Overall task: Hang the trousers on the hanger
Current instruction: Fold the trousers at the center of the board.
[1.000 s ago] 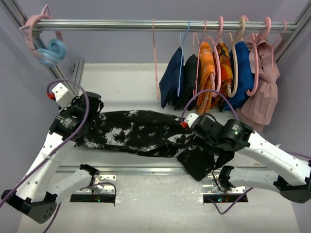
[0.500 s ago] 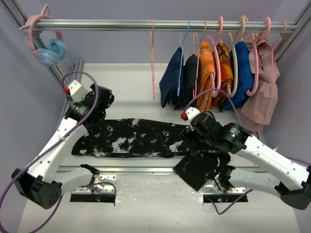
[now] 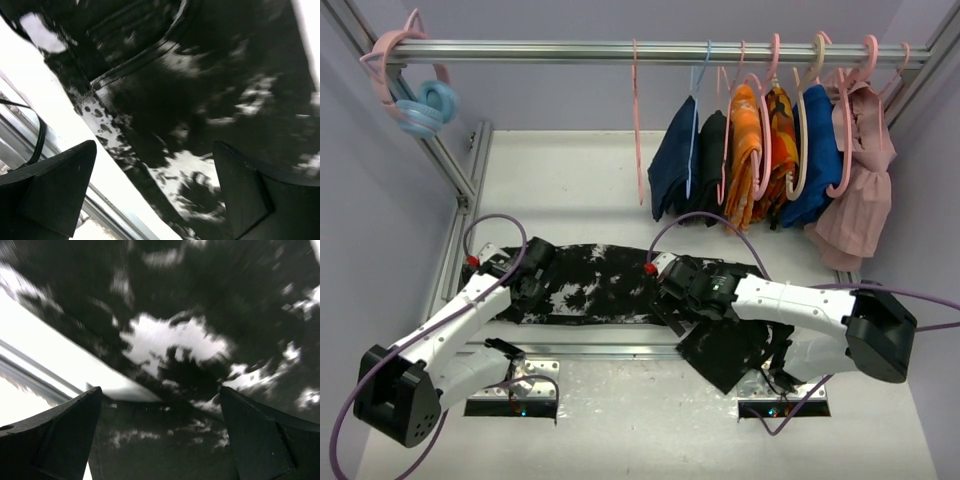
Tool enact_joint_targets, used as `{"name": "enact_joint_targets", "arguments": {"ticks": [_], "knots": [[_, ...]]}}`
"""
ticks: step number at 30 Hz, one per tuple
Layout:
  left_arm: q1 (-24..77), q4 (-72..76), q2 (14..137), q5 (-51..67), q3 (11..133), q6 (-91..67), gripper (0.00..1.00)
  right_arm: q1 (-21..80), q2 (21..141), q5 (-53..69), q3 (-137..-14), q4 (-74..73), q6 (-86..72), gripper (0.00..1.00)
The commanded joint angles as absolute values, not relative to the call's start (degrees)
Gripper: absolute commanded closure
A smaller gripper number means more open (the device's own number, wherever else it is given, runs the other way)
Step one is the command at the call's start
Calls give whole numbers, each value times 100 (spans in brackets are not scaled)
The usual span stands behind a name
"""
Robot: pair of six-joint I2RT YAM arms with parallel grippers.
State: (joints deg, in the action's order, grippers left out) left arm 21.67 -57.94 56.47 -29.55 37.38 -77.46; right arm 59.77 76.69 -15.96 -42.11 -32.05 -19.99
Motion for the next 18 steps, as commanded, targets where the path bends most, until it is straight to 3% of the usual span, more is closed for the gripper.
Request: {"name": "enact_joint_targets", "arguments": {"ticks": [1, 7, 12, 18], "knots": [[2260, -5396, 5934, -2628, 3469, -7922, 0, 5985, 7274, -1896, -4456, -2816, -2037, 1], [2610, -5350, 6169, -2709, 3496, -8249, 2, 5885, 7379, -1291, -4676, -2490, -1516, 1], [2610, -6315, 6240, -3294, 4086, -8624, 0, 6420, 8385, -1096, -5613, -2203, -700, 1], [2554, -7455, 5628, -4486, 5322, -9019, 0, 7023, 9949, -1094, -6552, -1559, -200, 11]]}}
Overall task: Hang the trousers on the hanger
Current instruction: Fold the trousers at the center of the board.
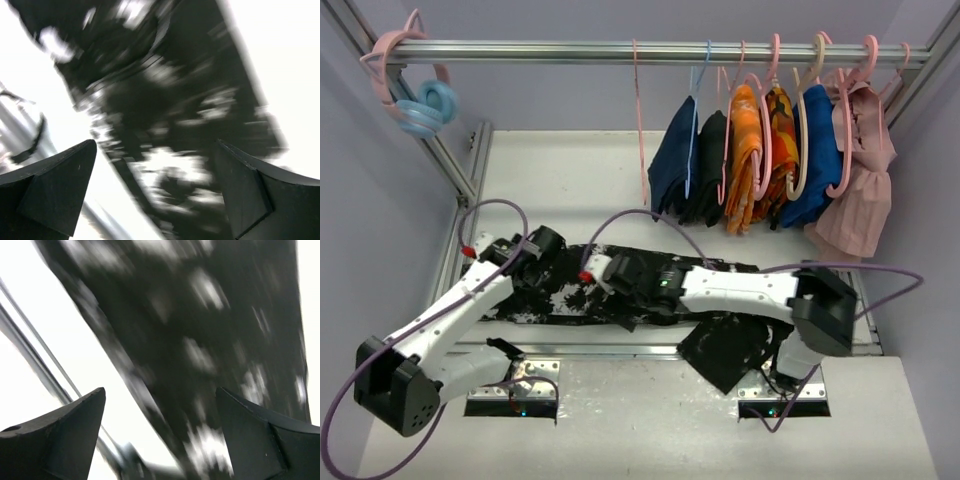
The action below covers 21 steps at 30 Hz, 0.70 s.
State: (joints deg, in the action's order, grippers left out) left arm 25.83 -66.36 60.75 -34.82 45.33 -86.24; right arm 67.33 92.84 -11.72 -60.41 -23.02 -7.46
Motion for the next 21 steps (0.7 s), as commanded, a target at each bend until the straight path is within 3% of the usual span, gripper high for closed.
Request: {"name": "enact_joint_targets", "arguments": {"ticks": [1, 8, 11, 13, 14, 19, 21], "knots": [[2532, -7522, 5556, -4678, 5639, -8839, 0, 7170, 10222, -1168, -6782, -1400, 6, 11], [2507, -7541, 5336, -5178, 6835, -7696, 0, 7602, 11944, -1609, -8329, -1260, 714, 9], [2513, -7444, 5049, -5105, 6907, -7380, 0, 7594, 12379, -1801, -8580, -1176, 864, 14], [2505, -6915, 4812, -5046, 6834, -6801, 0, 7603, 12539, -2065, -8670, -1103, 898, 40], [2505, -6772, 4729, -5030, 6801, -6591, 0, 7603, 12566, -2119, -8671, -1046, 897, 47], [2505, -6668, 4711, -4999, 6648, -6177, 0, 7603, 12340, -2232, -8458, -746, 847, 70], [2505, -6641, 4692, -4979, 6542, -6157, 0, 7603, 12163, -2239, -8416, -751, 855, 74]]}}
